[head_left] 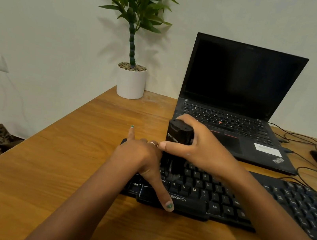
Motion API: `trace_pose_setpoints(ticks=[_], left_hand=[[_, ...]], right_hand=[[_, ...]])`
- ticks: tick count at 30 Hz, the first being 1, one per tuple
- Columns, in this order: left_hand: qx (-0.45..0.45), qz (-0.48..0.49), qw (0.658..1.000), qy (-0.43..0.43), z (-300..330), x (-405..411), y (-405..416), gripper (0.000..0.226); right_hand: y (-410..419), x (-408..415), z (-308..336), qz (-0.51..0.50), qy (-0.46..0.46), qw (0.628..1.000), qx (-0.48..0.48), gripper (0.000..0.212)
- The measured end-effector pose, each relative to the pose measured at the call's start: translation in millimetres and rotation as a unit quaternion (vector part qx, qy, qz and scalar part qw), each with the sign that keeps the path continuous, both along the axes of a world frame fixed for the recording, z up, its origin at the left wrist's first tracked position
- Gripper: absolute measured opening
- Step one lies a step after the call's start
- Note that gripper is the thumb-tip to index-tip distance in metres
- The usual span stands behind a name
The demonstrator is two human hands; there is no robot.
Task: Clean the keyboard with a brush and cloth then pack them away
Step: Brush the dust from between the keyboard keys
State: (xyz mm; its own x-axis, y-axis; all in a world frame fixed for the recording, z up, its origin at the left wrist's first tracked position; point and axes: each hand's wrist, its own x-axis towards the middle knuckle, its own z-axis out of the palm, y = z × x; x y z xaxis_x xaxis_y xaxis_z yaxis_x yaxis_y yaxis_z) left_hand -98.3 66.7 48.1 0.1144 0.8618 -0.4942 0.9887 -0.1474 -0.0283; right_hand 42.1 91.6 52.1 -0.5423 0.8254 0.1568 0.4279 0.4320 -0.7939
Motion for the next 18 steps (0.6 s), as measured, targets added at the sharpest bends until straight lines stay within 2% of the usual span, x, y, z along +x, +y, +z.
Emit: trace_pose_setpoints(ticks=[2,6,7,9,11,15,16,18], left_hand=[[0.004,-0.004,1.0,0.0,-0.3,-0.3,0.0,0.13],[0.0,0.0,1.0,0.012,-1.2,0.3,-0.8,0.136],[-0.001,0.001,1.0,0.009,-0.8,0.5,-0.4,0.134],[0.001,0.002,1.0,0.004,0.9,0.6,-0.8,0.132],[0.002,0.002,1.0,0.004,0.8,0.8,-0.5,0.135],[-0.001,0.004,1.0,0.014,-1.1,1.3,-0.1,0.141],[-0.001,0.005,1.0,0.013,-0.7,1.8,-0.2,0.14],[-0.002,0.004,1.0,0.009,0.0,1.2,-0.1,0.137]], right_hand=[[1.2,3.9,3.1,0.018,-0.007,0.999,-0.035,0.038],[-2.1,-2.1,-3.5,-0.086,-0.031,0.99,0.106,0.038],[-3.0,-3.5,-4.1,-0.068,-0.03,0.993,0.095,0.039],[-1.3,-0.8,0.7,-0.019,-0.022,1.0,0.006,0.042],[3.4,7.2,7.6,-0.026,-0.023,0.999,-0.041,0.043],[4.8,8.7,3.6,-0.135,-0.073,0.984,0.087,0.041],[3.3,6.7,2.0,-0.128,-0.068,0.985,0.098,0.041],[1.6,4.8,2.0,-0.063,-0.059,0.994,0.06,0.042]])
